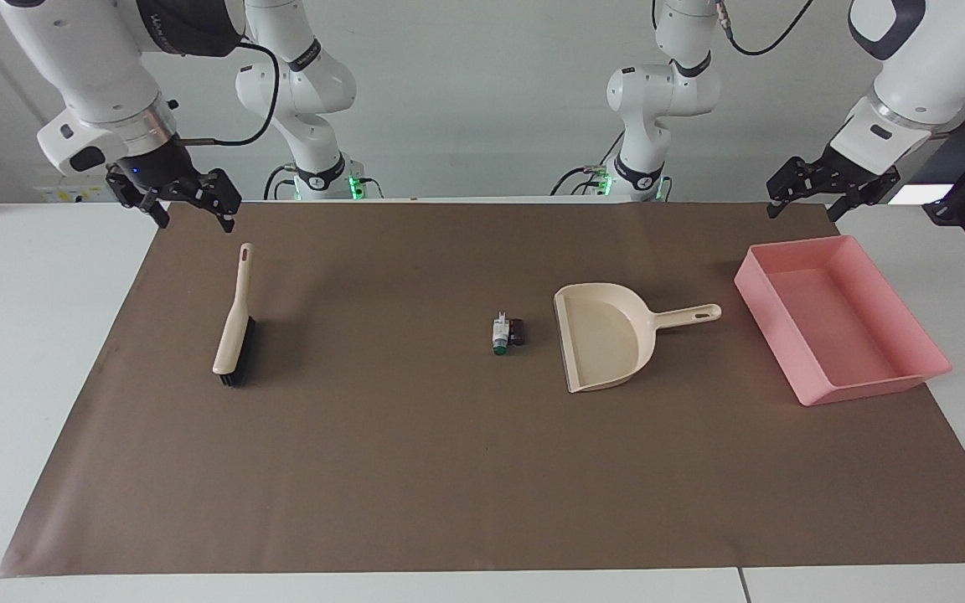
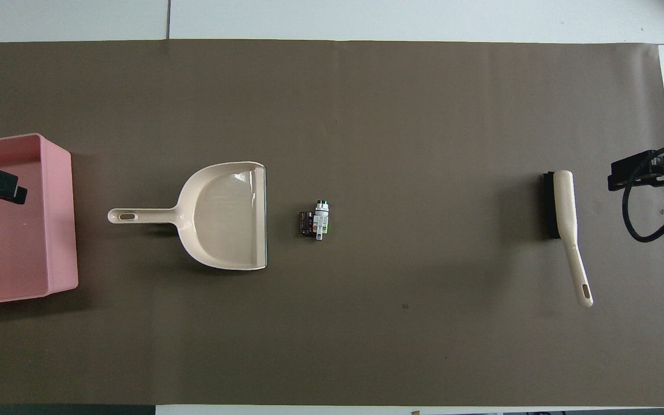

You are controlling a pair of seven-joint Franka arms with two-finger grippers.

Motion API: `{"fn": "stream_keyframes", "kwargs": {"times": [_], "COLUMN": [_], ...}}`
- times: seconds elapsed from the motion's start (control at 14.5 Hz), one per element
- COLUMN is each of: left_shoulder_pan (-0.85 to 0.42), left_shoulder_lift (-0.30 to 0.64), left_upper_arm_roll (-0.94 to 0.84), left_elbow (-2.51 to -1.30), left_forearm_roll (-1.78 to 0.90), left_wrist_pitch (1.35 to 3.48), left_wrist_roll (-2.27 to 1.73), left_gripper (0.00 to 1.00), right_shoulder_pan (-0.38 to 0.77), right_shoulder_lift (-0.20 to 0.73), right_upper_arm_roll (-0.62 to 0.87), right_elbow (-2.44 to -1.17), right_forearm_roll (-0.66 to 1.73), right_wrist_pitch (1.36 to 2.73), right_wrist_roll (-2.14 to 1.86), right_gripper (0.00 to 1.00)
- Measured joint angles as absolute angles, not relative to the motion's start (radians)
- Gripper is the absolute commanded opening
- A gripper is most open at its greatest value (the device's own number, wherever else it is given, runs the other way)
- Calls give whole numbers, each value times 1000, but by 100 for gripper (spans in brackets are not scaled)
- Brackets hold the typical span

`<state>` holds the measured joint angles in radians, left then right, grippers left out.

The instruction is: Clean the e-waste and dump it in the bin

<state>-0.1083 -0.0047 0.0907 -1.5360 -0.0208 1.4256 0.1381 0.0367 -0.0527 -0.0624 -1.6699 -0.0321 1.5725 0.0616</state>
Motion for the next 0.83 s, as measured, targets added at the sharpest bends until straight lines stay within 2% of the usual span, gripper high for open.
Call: {"fn": "stream_keyframes", "kwargs": {"times": [0.28, 0.55, 0.83], "left_shoulder_pan": [-128, -175, -206], "left_shoulder_lift": [-4, -2, -4], "left_upper_arm_roll": [87, 84, 83], "left_elbow": [-1538, -1562, -1671], "left_forearm_roll": [-20, -20, -20], "left_wrist_pitch": [1481, 1509, 1638], "left_wrist_roll": [200, 563, 898], "left_gripper": [98, 98, 98], "right_shoulder_pan": [23, -31, -93], "right_shoulder_lift": [-116, -142, -135], "right_upper_arm_roll": [-67, -72, -74], "right_elbow": [-1884, -2136, -2365], "right_forearm_roll": [-32, -32, -32], "right_wrist_pitch": [1718, 1914, 2140], "right_wrist_roll": [60, 6, -29], "right_gripper": [100, 100, 100]}}
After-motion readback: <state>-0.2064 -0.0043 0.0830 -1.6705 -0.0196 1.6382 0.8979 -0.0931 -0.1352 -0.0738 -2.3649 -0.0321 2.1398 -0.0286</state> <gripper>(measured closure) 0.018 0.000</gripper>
